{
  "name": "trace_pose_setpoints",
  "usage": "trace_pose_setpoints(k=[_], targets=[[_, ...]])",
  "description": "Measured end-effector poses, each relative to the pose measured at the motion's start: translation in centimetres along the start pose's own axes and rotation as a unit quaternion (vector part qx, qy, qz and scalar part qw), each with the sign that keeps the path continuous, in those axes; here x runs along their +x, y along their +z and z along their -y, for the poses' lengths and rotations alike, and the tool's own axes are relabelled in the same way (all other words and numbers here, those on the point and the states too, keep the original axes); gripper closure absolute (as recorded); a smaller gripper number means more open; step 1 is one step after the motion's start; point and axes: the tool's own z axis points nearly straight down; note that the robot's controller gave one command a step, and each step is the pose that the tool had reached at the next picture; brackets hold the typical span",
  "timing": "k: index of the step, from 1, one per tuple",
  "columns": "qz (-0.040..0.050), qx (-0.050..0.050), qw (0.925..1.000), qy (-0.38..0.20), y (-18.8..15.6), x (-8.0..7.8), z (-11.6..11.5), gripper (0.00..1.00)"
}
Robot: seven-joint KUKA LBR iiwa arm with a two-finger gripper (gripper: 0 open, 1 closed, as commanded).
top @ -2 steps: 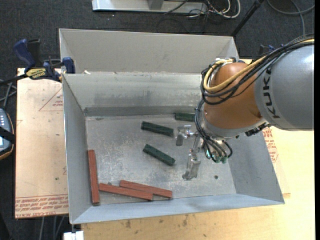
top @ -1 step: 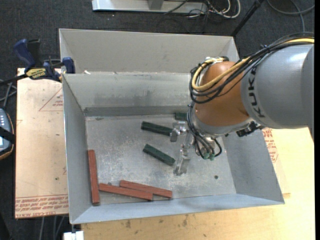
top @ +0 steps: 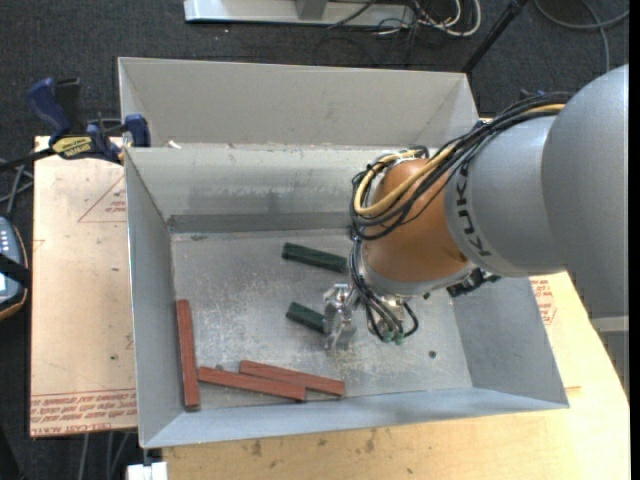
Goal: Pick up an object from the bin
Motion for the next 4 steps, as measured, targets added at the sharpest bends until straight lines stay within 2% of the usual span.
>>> trace_pose_setpoints(k=[1, 2, 3, 4], targets=[[-0.0009, 0.0, 1.0, 0.0, 0.0, 0.0, 0.0, 0.0], [-0.0008, 0.0, 1.0, 0.0, 0.0, 0.0, 0.0, 0.0], [0.0048, -0.001, 0.9992, -0.04, 1.0, -5.8, -6.8, 1.0], [0.0048, -0.001, 0.9992, -0.04, 1.0, -5.8, -6.8, 1.0]])
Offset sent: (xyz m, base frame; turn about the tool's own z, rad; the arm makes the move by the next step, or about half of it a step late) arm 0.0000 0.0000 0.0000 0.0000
